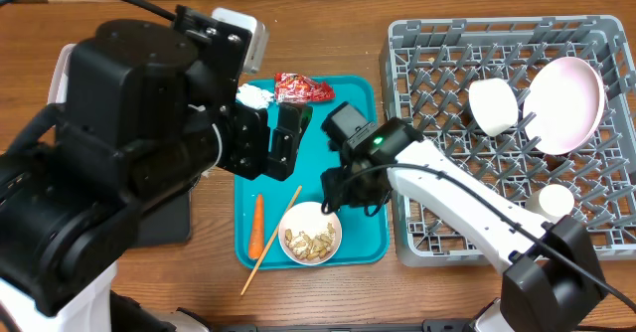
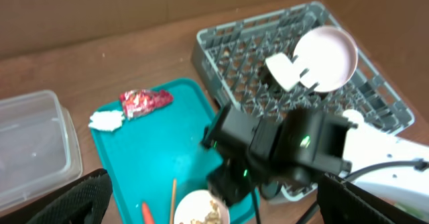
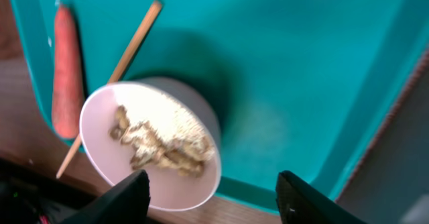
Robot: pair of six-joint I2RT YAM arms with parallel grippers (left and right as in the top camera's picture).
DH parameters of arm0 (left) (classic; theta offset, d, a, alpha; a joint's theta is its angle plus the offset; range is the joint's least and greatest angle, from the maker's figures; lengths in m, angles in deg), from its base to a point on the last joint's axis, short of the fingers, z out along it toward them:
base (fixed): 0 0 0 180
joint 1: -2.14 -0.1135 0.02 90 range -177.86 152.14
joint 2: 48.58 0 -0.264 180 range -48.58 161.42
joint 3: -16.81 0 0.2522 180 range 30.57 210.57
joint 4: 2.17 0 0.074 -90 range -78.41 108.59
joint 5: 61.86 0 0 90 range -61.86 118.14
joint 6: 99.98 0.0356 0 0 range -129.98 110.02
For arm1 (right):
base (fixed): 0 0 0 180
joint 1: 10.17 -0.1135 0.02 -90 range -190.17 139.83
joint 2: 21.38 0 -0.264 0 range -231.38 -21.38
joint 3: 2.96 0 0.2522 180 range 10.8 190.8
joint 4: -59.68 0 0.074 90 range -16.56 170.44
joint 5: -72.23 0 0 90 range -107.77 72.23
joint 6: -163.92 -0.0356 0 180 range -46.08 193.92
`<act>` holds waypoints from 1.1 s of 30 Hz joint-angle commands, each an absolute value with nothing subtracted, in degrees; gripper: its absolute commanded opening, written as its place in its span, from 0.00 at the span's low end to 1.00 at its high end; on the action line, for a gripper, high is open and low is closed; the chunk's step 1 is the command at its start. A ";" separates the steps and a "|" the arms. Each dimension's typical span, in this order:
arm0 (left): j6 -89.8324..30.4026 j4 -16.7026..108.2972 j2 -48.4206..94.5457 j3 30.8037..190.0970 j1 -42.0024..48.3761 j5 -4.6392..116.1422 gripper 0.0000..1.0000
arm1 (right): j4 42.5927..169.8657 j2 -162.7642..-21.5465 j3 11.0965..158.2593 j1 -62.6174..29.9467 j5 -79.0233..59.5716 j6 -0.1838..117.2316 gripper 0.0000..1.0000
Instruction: Sort waste into correct bins and load items into the dishwasher
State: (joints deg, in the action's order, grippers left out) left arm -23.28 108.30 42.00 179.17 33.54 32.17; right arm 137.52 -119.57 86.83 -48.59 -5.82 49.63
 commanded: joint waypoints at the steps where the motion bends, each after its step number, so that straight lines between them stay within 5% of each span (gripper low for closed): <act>1: -22.36 108.38 42.79 176.83 33.27 29.24 1.00 | 138.26 -115.12 91.09 -44.28 -7.42 48.40 0.64; 10: -22.14 108.38 43.49 171.39 33.40 30.86 0.97 | 141.06 -104.21 100.27 -30.51 -7.79 49.89 0.70; 15: -26.29 108.32 43.66 152.50 34.43 30.40 1.00 | 140.88 -97.37 100.97 -20.96 -7.84 49.61 0.99; 17: -28.92 106.96 43.97 142.56 34.41 30.20 1.00 | 141.39 -95.03 100.97 -16.98 -7.46 49.65 1.00; 23: -24.90 93.02 44.41 119.30 36.97 47.93 0.82 | 141.95 -91.64 100.97 -10.69 -6.57 49.91 1.00; 27: -26.14 82.31 44.47 107.43 44.14 47.23 0.80 | 142.22 -92.06 100.91 -10.31 -6.61 49.93 1.00; 33: -35.12 71.99 46.48 95.50 52.42 44.84 0.52 | 144.29 -93.98 100.88 -10.31 -6.63 50.33 1.00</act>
